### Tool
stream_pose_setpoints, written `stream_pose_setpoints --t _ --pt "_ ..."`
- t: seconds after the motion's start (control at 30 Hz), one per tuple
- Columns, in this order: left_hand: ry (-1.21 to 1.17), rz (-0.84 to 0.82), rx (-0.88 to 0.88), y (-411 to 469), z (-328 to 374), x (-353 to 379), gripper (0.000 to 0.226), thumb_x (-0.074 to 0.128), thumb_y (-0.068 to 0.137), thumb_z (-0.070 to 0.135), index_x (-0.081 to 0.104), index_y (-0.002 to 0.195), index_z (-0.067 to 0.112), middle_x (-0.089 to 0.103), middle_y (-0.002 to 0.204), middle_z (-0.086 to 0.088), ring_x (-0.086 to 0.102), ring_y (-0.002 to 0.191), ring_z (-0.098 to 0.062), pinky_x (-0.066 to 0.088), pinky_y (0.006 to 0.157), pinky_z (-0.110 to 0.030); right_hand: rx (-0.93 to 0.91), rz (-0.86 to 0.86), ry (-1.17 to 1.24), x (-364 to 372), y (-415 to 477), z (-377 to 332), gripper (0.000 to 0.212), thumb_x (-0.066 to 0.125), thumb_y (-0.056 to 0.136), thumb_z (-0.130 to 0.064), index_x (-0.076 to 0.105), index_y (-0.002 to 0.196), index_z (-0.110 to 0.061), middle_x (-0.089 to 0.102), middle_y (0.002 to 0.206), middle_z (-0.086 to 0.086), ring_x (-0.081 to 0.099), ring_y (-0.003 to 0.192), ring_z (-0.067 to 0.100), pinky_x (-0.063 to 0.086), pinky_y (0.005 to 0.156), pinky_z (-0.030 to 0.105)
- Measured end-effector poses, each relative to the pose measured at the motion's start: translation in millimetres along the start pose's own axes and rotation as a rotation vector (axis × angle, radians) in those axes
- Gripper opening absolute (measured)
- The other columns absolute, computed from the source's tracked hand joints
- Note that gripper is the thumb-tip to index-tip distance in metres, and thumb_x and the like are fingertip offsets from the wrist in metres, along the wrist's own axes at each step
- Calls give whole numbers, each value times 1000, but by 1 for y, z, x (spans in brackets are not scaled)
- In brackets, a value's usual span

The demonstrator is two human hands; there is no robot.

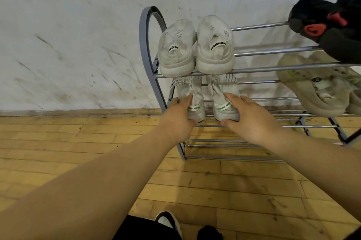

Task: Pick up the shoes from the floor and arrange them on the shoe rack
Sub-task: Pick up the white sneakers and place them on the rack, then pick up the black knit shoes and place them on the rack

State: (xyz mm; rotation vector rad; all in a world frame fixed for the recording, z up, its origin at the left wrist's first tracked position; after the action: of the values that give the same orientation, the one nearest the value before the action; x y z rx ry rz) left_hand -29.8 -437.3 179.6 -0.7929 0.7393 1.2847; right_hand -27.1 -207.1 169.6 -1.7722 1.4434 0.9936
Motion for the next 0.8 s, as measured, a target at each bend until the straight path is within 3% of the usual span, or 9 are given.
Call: stream_pose_setpoints --t 0.2,0.37,0.57,0.8 --pt "11 68 22 4 -12 4 75 71 95 26 33 160 31 43 152 -7 51 133 -31 48 109 -43 -19 55 -3 10 6 -3 84 70 89 -55 27 159 -38 48 149 2 53 130 30 49 103 41" --pt "80 99 22 -1 -18 7 72 63 101 26 25 162 28 32 165 -9 35 150 -33 45 111 -49 -55 95 -38 23 14 -14 79 65 89 -58 27 155 -39 55 140 1 56 125 32 52 97 49" --pt "120 182 12 -4 -19 1 71 64 100 25 28 161 26 45 157 -2 49 139 -31 50 105 -49 -80 100 -71 30 19 -19 75 63 92 -57 26 155 -39 55 139 4 56 122 38 53 93 52" --pt "156 142 -25 -12 -6 -13 77 65 97 33 24 162 28 51 147 -2 57 126 -30 54 90 -43 -26 39 21 24 17 -22 88 64 91 -58 17 161 -33 44 156 4 45 138 35 44 109 50"
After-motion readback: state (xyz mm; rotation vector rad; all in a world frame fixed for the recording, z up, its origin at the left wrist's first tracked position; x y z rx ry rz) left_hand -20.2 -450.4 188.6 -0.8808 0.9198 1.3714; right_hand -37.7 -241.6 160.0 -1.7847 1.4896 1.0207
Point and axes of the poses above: each hand's wrist, its own y-axis towards the middle knuckle, its own x-axis out of the palm, z = x × y, the point moved 1 cm from there along y, towards the middle knuckle
